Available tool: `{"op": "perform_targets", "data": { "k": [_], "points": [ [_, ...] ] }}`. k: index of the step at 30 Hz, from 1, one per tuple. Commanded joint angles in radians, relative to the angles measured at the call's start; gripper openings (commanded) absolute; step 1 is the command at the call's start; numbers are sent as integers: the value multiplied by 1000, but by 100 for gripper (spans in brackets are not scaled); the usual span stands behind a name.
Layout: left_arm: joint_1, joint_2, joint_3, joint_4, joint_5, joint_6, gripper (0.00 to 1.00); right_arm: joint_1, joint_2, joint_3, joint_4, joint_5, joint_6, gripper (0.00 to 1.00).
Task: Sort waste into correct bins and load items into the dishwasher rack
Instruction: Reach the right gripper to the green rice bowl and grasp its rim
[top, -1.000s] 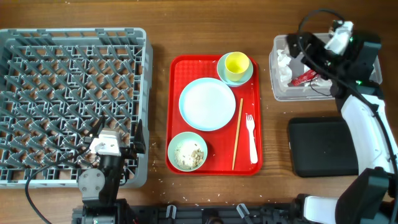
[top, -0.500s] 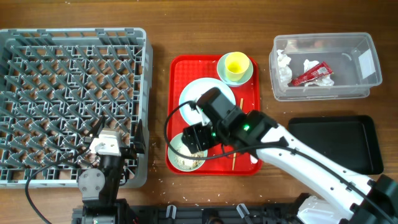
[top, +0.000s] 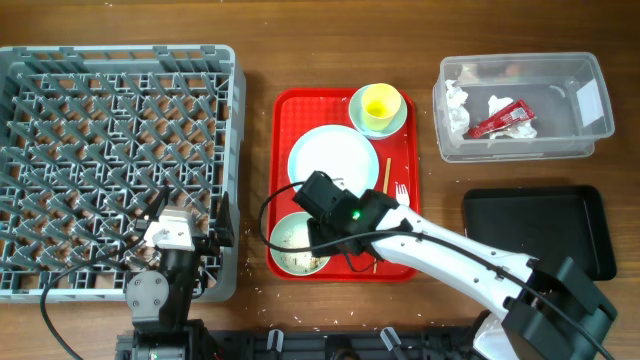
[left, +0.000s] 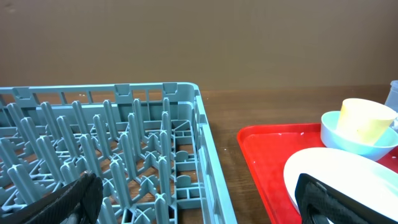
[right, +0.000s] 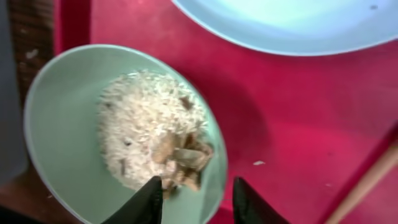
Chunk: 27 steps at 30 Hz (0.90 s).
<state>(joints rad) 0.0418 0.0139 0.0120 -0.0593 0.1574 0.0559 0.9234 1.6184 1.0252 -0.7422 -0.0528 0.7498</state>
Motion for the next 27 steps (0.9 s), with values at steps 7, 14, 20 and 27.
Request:
{"op": "perform_targets", "data": {
  "k": [7,14,20,27],
  "points": [
    [-3,-7,-6,-1,6,16,100,-7,14,-6,-55,101,28,38],
    [-3,-7,-6,-1,6,16,100,-6,21,-6,-19,70,40,34],
    [-3,-7,-6,-1,5,16,100,-6,94,-6,-18,71,64,34],
    [-3,-7,-6,-1,6,16,100,-78,91,-2,-130,150,62,17]
  ]
}}
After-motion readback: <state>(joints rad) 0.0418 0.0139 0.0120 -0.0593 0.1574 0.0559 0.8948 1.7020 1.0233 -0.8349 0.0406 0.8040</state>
